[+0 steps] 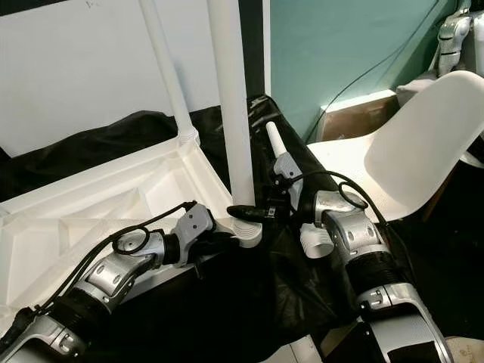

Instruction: Building children table

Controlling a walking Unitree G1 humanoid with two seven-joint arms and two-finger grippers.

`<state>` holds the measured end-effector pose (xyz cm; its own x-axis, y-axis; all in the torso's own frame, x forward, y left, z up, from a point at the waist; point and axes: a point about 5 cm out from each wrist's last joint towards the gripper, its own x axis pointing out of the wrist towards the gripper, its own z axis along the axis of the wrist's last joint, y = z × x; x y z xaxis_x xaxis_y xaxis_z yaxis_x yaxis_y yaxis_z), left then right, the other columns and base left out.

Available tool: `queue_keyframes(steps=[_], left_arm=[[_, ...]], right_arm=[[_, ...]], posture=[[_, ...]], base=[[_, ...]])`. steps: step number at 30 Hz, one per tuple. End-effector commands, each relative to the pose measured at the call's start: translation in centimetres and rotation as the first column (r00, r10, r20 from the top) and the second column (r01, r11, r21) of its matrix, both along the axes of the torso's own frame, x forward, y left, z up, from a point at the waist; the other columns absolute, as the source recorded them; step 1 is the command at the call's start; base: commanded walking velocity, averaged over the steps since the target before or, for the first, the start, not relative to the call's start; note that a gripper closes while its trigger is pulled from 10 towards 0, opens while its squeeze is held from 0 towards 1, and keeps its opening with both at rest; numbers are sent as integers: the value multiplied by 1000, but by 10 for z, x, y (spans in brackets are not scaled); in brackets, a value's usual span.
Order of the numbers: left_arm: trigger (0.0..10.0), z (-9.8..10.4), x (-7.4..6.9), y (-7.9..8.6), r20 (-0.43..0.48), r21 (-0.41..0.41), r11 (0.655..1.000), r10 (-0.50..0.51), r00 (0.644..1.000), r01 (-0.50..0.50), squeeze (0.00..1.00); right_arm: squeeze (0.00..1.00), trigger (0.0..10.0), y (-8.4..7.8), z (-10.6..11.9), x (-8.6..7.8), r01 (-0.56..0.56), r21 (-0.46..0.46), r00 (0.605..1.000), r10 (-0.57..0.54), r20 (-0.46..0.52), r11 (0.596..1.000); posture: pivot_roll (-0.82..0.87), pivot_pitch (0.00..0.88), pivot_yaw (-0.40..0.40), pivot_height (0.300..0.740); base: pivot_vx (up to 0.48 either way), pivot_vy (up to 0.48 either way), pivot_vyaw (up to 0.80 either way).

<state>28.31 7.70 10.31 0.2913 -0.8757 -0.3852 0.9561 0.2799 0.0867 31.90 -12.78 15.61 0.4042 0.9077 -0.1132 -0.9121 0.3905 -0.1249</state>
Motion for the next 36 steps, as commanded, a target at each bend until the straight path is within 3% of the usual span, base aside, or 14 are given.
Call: queue_keyframes(steps=[1,3,4,7,13,20,21,22,26,27,28,29,31,36], left_arm=[[10000,-17,-17,-3,-139,31,985,-164,976,170,0],[10000,-18,-14,-3,-130,50,985,-160,979,168,0],[10000,-18,-14,-3,-130,50,985,-160,979,168,0],[10000,-19,-16,-2,-141,41,985,-163,976,170,0],[10000,-20,-24,-5,-164,10,985,-168,972,172,0],[10000,-26,-25,-5,-172,25,985,-166,971,173,0],[10000,-26,-25,-7,-172,18,985,-167,971,173,0],[10000,-25,-25,-12,-171,6,985,-170,970,174,0],[10000,-25,-25,-14,-171,2,985,-172,970,175,0],[10000,-25,-26,-15,-171,0,985,-172,970,175,0],[10000,-24,-26,-16,-171,-5,985,-172,970,173,0],[10000,-24,-26,-16,-171,-5,985,-172,970,173,0],[10000,-24,-26,-16,-171,-12,985,-171,970,172,0],[10000,-28,-26,-16,-174,-4,986,-167,970,169,0]], right_arm=[[0,0,-3,-15,-2,107,14,993,-106,-56,994],[0,0,8,-15,-5,288,154,957,-289,-14,945],[0,0,8,-15,-5,288,154,957,-289,-14,945],[0,0,27,-22,-24,447,270,890,-455,-34,853],[0,0,27,-25,-36,595,317,789,-612,-58,738],[0,0,24,-24,-34,619,296,771,-635,-51,728],[0,10000,24,-24,-35,603,278,785,-619,-38,748],[1000,10000,25,-23,-35,540,246,833,-553,-19,805],[1000,10000,26,-21,-34,475,213,875,-484,-10,854],[541,10000,25,-18,-32,428,195,900,-437,3,883],[0,10000,24,-14,-29,368,171,926,-377,22,914],[0,10000,24,-14,-29,368,171,926,-377,22,914],[0,10000,22,-7,-26,239,121,967,-247,58,963],[0,10000,16,-4,-26,27,-5,996,-26,83,1000]], posture=[[-87,0,116,740],[-94,0,117,740],[-94,0,117,740],[-99,0,118,740],[-110,0,121,740],[-120,0,113,740],[-122,0,109,740],[-126,0,110,740],[-126,0,110,740],[-126,0,107,740],[-128,0,106,740],[-128,0,106,740],[-134,0,101,740],[-126,0,91,740]], base=[[0,0,0],[0,0,0],[0,0,0],[0,0,0],[0,0,0],[0,0,0],[0,0,0],[0,0,0],[0,0,0],[0,0,0],[0,0,0],[0,0,0],[0,0,0],[0,0,0]])
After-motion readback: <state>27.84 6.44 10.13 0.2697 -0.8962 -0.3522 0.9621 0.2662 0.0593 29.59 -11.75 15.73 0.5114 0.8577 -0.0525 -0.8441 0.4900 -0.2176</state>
